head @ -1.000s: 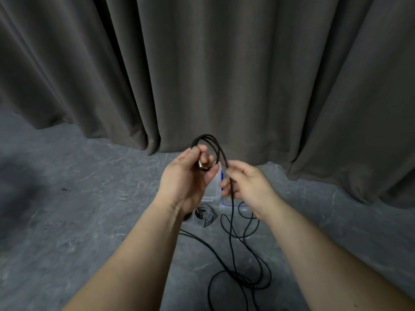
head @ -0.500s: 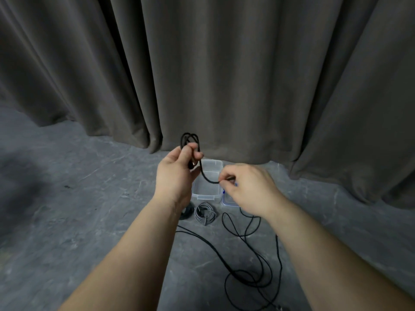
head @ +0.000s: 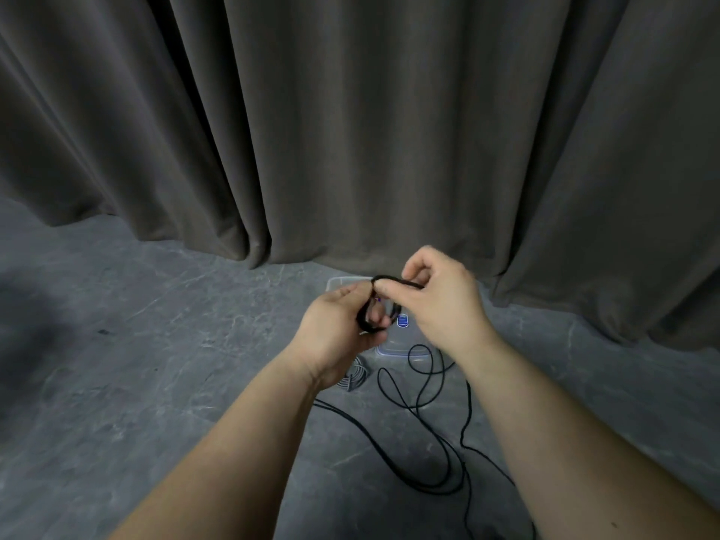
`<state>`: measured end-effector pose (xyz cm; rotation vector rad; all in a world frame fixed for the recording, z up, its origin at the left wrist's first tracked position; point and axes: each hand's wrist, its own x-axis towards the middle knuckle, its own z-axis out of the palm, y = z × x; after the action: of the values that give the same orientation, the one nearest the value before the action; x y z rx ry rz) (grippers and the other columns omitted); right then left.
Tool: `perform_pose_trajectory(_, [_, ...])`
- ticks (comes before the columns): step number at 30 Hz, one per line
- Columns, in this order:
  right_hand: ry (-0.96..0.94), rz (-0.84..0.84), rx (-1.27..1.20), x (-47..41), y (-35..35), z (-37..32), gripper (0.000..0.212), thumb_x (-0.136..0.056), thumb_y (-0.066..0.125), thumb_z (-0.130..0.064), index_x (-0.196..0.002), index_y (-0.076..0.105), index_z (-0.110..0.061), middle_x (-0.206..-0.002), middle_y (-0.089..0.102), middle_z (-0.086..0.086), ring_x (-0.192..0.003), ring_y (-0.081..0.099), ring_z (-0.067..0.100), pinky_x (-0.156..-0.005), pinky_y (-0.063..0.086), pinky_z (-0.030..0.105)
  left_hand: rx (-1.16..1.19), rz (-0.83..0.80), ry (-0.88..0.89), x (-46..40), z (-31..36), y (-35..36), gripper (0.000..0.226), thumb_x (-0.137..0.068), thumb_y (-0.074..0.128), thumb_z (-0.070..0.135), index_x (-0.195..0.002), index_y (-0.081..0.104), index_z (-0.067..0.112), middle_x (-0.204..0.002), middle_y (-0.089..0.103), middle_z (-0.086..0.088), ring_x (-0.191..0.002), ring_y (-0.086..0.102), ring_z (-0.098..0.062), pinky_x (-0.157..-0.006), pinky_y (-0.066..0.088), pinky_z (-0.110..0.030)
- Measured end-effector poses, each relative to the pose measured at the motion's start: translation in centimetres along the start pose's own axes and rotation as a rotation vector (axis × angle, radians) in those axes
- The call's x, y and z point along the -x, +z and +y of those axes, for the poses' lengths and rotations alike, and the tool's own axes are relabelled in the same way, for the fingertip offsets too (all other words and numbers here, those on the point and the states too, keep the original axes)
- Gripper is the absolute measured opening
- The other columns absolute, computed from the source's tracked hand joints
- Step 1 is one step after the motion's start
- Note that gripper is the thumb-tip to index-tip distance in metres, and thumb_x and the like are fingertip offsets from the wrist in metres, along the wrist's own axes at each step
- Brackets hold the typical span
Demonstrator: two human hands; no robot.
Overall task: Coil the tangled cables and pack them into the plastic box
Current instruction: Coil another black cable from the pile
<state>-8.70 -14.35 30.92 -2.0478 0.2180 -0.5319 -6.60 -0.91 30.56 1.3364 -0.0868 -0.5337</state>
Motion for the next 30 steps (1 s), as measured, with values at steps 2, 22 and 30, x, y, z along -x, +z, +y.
perform_pose_trajectory(2, [0.024, 0.005, -0.033, -0.3, -0.3, 0.5, 0.027, -0.071, 0.081, -0.027, -0.068, 0.055, -0.021, -0.056, 0.054, -0.01, -0.052, 0.045, 0.002, -0.054, 0.04, 0.021, -0.013, -0.013, 0.007, 0.1, 0.0, 0.3, 0.025, -0.102, 0.04, 0.018, -0.086, 0.057, 0.01, -0.058, 0.043, 0.002, -0.061, 0.046, -0.013, -0.065, 0.04, -0.028])
perform_pose_trajectory(22, [0.142, -0.199, -0.275, -0.3, 1.7, 1.0, 0.046, -0.081, 0.038, -0.065, -0.069, 0.058, -0.026, -0.076, 0.066, 0.007, -0.072, 0.058, 0.028, -0.081, 0.047, 0.053, 0.015, -0.175, 0.103, 0.6, 1.0, 0.1, 0.037, -0.103, 0.034, 0.021, -0.077, 0.055, 0.007, -0.052, 0.044, 0.002, -0.053, 0.045, -0.012, -0.059, 0.044, -0.02])
perform_pose_trajectory(30, [0.184, -0.177, -0.449, -0.1, 1.8, 0.8, 0.042, -0.08, 0.047, -0.059, -0.076, 0.065, -0.022, -0.079, 0.052, 0.02, -0.07, 0.048, 0.03, -0.071, 0.047, 0.051, 0.2, -0.14, 0.078, 1.0, 1.5, 0.6, 0.035, -0.102, 0.034, 0.019, -0.074, 0.051, 0.008, -0.052, 0.036, 0.003, -0.05, 0.036, -0.009, -0.06, 0.043, -0.02])
